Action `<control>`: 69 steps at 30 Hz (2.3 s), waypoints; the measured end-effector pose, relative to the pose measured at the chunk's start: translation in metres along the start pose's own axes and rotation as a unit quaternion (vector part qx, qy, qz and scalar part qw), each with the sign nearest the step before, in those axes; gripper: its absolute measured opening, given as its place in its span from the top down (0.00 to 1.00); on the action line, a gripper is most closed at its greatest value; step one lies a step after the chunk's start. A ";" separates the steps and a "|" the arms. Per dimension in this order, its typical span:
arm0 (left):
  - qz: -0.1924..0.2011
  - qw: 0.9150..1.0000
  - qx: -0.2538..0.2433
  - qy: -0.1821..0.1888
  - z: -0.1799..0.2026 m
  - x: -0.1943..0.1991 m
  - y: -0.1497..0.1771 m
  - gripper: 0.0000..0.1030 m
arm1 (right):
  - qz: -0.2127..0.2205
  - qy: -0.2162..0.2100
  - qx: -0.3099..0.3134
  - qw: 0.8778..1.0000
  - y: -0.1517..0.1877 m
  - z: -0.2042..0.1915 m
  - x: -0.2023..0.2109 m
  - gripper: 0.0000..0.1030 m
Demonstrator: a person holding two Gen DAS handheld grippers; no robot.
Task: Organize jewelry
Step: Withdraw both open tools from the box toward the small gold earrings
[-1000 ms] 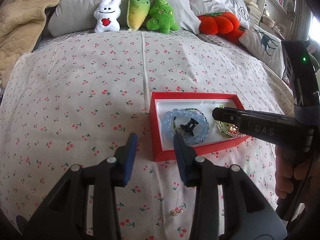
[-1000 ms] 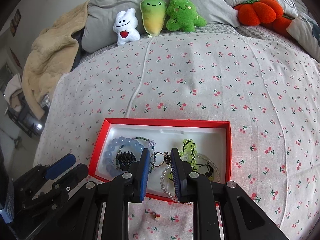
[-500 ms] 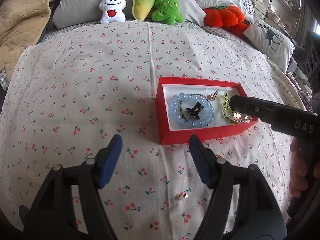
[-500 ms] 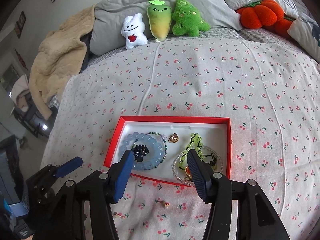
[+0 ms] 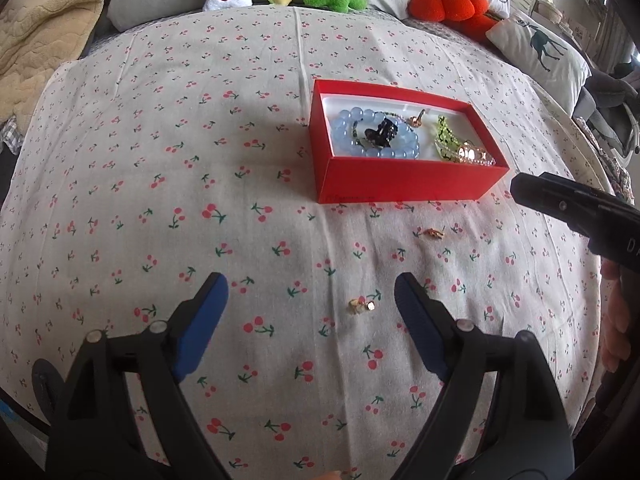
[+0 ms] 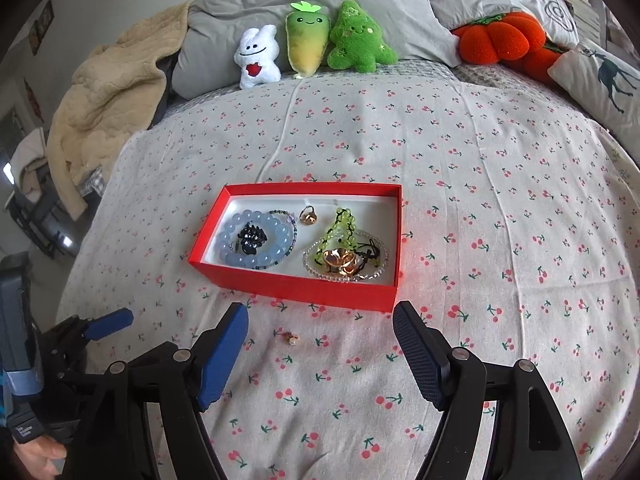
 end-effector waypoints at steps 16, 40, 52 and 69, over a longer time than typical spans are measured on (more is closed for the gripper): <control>-0.015 0.999 -0.044 -0.017 0.005 -0.005 0.053 0.17 | -0.056 0.038 -0.007 0.998 0.071 0.026 -0.017 0.25; 0.035 0.997 -0.074 -0.001 0.012 -0.009 0.062 0.12 | -0.056 0.086 0.053 0.993 0.106 0.038 -0.036 0.00; 0.046 0.996 -0.065 0.049 0.037 -0.021 0.035 0.61 | -0.043 0.086 0.060 0.994 0.106 0.037 -0.035 0.00; 0.053 0.996 -0.056 0.032 0.034 -0.025 0.024 0.94 | -0.044 0.088 0.069 0.993 0.102 0.034 -0.037 0.00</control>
Point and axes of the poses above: each gripper's, at about its wrist camera, not at the fingertips, and x roughly against the way its jaws point, z to its right, y to its underside, the point moved 10 cm from there along -x, roughly the way its jaws point, and after that the axes turned 5 degrees about -x, right-handed, at the moved point
